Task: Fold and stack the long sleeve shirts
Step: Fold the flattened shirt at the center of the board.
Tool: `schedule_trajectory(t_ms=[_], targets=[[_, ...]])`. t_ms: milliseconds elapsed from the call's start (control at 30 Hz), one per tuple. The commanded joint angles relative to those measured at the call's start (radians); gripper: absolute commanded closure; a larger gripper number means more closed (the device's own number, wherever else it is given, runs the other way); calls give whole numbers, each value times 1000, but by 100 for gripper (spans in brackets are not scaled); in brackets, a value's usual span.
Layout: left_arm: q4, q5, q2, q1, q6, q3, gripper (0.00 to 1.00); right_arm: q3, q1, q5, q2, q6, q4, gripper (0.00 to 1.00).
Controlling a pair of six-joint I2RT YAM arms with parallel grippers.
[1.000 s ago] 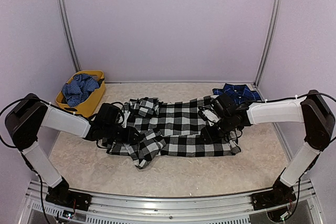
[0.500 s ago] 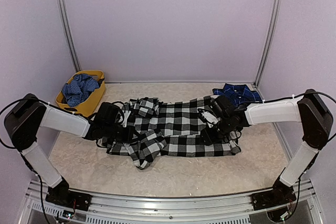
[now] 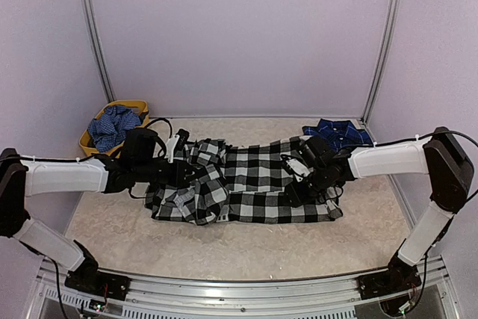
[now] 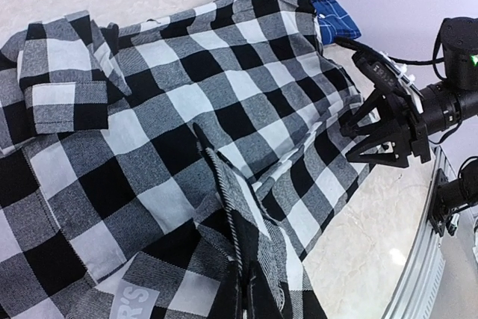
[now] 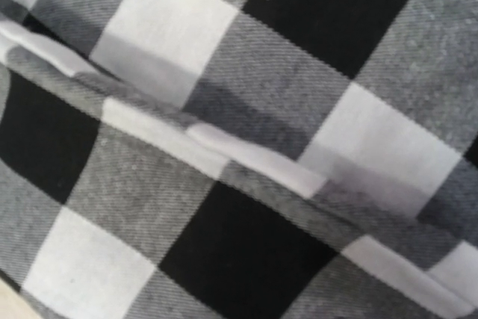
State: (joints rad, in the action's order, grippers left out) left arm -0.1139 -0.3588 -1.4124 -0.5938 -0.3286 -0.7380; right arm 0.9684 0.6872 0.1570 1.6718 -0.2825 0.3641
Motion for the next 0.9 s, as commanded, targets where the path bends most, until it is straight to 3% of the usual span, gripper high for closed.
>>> schedule_trajectory(t_ms=[0, 233, 467, 667, 867], targets=[[-41, -13, 22, -42, 42, 0, 100, 8, 14, 50, -41, -7, -51, 51], [-197, 18, 4, -150, 37, 40, 100, 12, 20, 169, -110, -28, -173, 47], [-277, 68, -127, -219, -14, 25, 98, -68, 34, 224, -155, -109, -322, 38], [-301, 44, -173, -256, 1, 55, 65, -135, 82, 247, -128, -197, -478, 33], [-338, -30, -166, -279, 18, 92, 46, -101, 130, 205, -63, -248, -511, 33]])
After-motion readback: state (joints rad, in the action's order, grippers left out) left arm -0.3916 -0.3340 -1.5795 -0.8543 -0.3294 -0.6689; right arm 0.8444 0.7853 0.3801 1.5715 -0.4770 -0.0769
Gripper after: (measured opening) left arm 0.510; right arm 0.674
